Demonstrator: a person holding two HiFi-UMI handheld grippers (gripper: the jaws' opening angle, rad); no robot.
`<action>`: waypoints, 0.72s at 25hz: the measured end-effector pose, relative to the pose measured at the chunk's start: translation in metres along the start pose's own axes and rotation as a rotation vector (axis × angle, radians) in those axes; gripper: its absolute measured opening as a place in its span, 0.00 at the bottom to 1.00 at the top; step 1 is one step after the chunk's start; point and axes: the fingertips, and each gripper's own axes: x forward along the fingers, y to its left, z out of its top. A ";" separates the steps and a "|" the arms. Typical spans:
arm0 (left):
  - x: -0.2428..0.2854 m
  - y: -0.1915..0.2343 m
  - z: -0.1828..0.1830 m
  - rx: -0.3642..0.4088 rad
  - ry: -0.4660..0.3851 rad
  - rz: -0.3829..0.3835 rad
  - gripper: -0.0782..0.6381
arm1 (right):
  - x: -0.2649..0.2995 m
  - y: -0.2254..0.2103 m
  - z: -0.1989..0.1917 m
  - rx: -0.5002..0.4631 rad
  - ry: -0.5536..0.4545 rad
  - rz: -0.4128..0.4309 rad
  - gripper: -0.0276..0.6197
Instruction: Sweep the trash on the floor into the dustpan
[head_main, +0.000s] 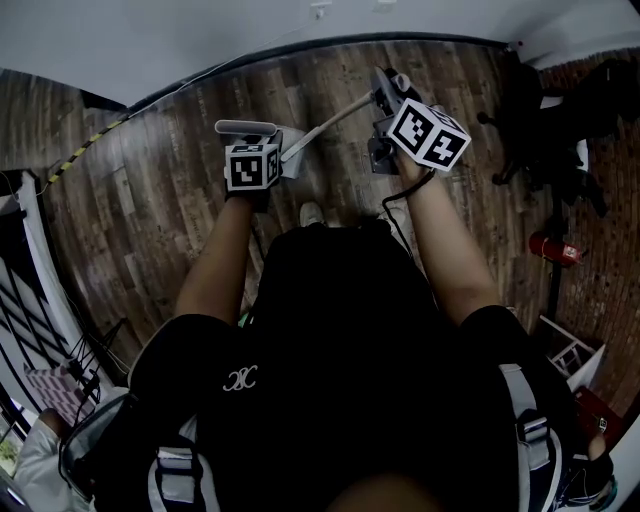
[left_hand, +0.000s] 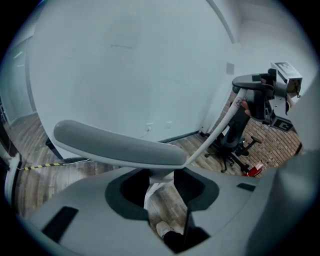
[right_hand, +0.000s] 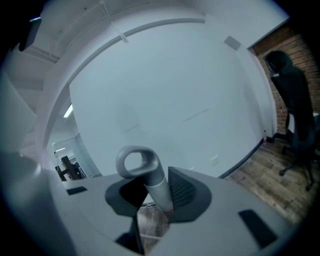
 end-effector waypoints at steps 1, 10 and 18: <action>0.000 0.002 0.000 -0.004 -0.003 0.004 0.32 | -0.006 -0.002 0.002 -0.015 -0.005 -0.005 0.21; -0.014 -0.005 0.045 0.013 -0.077 0.038 0.30 | -0.078 -0.024 0.038 -0.143 -0.083 -0.065 0.19; -0.049 -0.091 0.116 0.238 -0.243 -0.043 0.26 | -0.143 -0.050 0.063 -0.269 -0.146 -0.164 0.17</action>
